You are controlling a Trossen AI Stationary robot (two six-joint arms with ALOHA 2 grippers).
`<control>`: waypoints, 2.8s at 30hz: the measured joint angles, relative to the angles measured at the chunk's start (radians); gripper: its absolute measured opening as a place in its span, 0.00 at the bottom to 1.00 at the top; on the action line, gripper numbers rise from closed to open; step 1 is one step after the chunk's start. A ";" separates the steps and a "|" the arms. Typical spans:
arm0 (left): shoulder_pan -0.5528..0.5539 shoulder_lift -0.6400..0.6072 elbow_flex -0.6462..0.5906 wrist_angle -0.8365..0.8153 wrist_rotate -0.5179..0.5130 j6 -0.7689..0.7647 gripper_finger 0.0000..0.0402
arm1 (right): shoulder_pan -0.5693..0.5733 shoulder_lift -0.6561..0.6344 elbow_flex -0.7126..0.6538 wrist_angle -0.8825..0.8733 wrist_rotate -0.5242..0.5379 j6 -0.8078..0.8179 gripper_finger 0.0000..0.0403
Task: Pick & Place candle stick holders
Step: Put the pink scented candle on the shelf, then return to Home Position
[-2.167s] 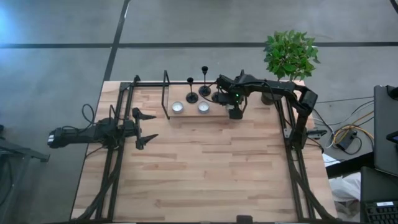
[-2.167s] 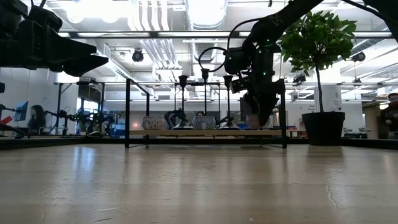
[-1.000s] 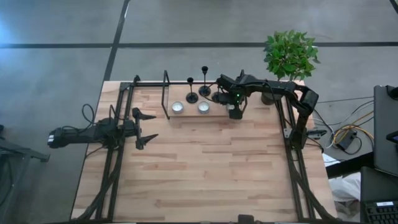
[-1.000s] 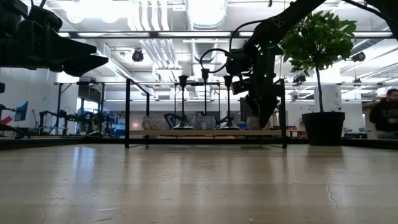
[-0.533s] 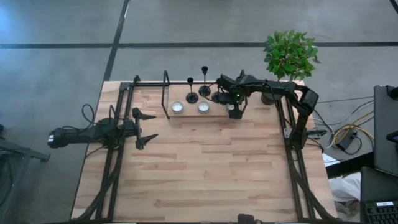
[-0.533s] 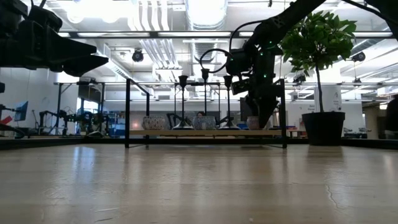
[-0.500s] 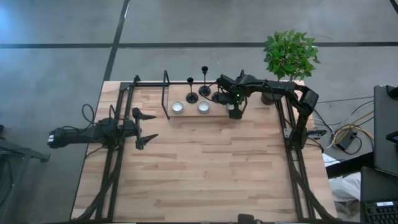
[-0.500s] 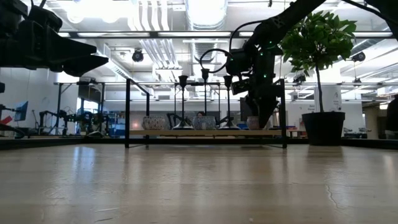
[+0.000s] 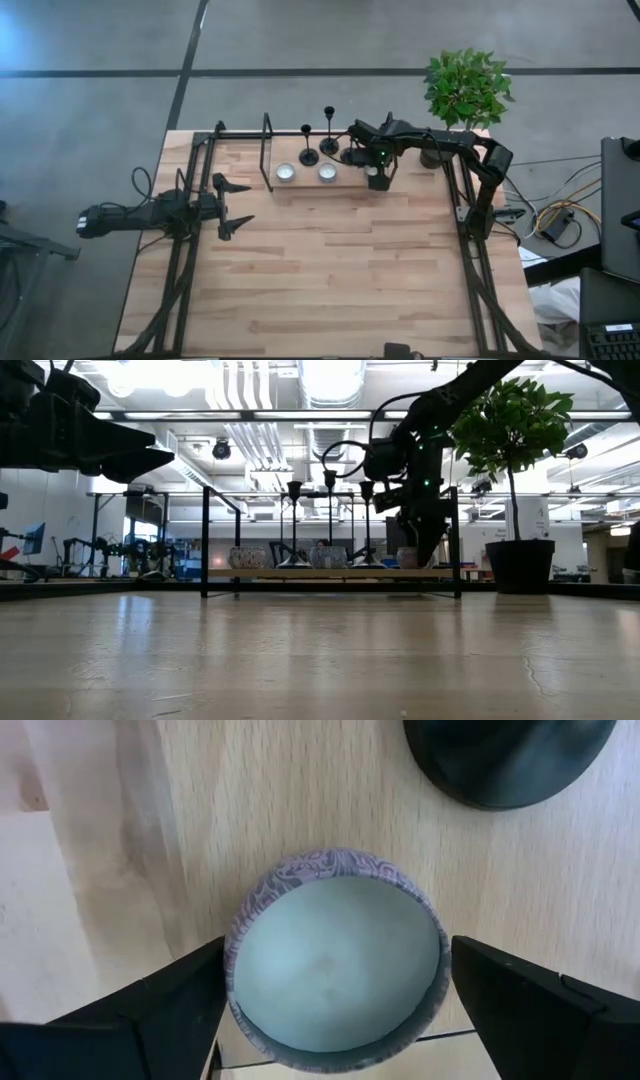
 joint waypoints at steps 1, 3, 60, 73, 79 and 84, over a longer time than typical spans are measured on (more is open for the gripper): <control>0.000 0.000 0.000 0.000 0.000 0.000 0.99 | 0.000 -0.003 0.000 -0.001 -0.003 0.000 0.90; 0.000 0.000 0.000 0.000 0.000 0.000 0.99 | 0.000 -0.010 0.000 0.001 -0.007 0.000 0.90; 0.000 0.000 0.000 0.000 0.000 0.000 0.99 | 0.215 -0.458 0.007 0.041 -0.184 0.300 0.78; 0.000 0.000 0.000 0.000 0.000 0.000 0.99 | 0.447 -0.744 -0.026 0.028 0.040 0.704 0.23; 0.000 0.000 0.000 0.000 0.000 0.000 0.99 | 0.475 -0.830 -0.046 -0.065 0.113 0.791 0.04; 0.000 0.000 0.000 0.000 0.000 0.000 0.99 | 0.475 -0.930 -0.158 -0.067 0.118 0.860 0.02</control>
